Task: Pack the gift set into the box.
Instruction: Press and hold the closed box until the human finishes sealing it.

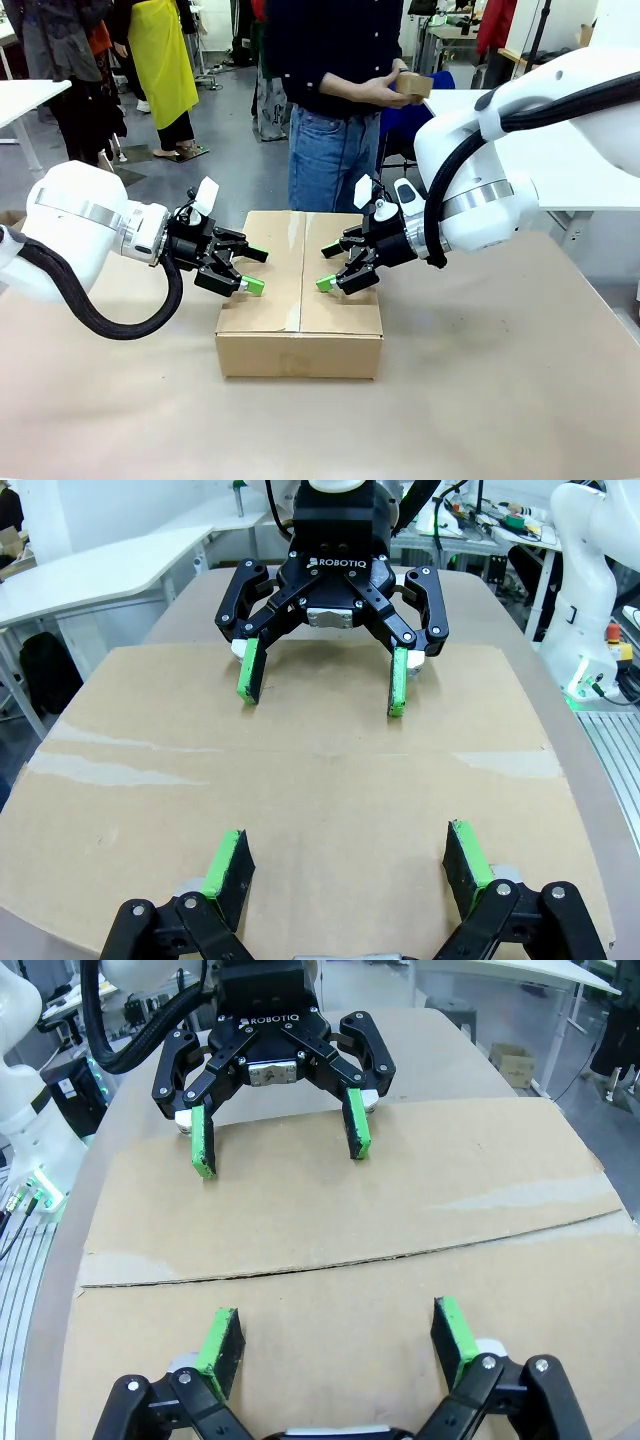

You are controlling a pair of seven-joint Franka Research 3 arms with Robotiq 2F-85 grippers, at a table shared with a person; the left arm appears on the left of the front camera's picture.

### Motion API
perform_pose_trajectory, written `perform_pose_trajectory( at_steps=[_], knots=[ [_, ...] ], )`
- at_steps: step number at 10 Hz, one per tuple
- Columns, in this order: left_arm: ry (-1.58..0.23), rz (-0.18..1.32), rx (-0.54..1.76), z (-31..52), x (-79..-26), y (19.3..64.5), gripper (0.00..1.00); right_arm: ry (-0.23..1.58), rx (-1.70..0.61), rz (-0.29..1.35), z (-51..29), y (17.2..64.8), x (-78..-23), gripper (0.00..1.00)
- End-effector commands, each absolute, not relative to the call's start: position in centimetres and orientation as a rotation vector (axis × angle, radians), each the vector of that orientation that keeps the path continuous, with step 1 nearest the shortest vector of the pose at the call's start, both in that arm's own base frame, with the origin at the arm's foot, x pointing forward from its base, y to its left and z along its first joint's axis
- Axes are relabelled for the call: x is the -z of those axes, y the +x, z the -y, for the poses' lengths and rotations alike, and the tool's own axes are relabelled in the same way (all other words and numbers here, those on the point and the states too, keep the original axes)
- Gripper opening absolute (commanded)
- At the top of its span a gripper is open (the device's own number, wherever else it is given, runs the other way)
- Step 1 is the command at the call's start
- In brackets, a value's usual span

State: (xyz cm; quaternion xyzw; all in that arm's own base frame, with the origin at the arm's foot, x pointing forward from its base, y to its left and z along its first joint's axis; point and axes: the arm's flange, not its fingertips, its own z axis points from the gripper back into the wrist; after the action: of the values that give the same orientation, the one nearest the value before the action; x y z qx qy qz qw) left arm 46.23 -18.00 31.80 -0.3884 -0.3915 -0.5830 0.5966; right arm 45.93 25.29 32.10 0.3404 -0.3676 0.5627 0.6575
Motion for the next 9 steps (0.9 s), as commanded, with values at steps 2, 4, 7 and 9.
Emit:
perform_pose_trajectory(
  at_steps=[2,4,7,9],
  knots=[
    [-0.911,0.907,1.356,18.05,-31.59,45.99,1.00,0.773,-1.256,0.841,-25.20,45.87,-31.53,1.00],
    [-0.911,0.907,1.356,18.05,-31.59,45.99,1.00,0.773,-1.256,0.841,-25.20,45.87,-31.53,1.00],
    [-0.911,0.907,1.356,18.05,-31.59,45.99,1.00,0.773,-1.256,0.841,-25.20,45.87,-31.53,1.00],
    [-0.911,0.907,1.356,18.05,-31.59,45.99,1.00,0.773,-1.256,0.841,-25.20,45.87,-31.53,1.00]
  ],
)
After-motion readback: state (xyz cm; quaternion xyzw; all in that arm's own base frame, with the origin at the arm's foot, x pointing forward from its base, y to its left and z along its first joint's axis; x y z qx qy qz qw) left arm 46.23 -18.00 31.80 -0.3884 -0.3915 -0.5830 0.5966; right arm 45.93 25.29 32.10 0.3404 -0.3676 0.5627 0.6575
